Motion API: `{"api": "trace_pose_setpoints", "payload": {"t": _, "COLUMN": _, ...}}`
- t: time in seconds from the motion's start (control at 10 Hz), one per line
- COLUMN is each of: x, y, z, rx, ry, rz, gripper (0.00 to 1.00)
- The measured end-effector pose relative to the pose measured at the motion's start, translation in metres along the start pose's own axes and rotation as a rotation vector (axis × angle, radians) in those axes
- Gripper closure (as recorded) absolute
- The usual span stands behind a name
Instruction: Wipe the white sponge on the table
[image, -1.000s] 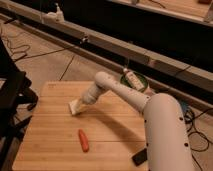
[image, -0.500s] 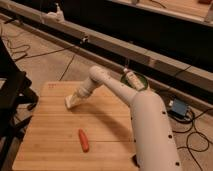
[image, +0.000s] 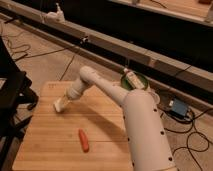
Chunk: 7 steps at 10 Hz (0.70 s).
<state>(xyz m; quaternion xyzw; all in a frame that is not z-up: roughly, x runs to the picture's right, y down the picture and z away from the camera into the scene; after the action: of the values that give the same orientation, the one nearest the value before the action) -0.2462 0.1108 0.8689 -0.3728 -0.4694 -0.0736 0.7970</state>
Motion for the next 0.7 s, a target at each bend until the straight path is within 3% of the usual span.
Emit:
{"api": "trace_pose_setpoints", "payload": {"t": 0.1, "x": 0.005, "y": 0.014, "z": 0.003, "rx": -0.014, "ry": 0.002, "rz": 0.026, "gripper": 1.0}}
{"api": "trace_pose_setpoints", "payload": {"t": 0.3, "x": 0.02, "y": 0.028, "z": -0.007, "rx": -0.003, "ry": 0.027, "rz": 0.08, "gripper": 1.0}}
{"api": "trace_pose_setpoints", "payload": {"t": 0.7, "x": 0.07, "y": 0.037, "z": -0.057, "rx": 0.074, "ry": 0.139, "rz": 0.195, "gripper": 1.0}}
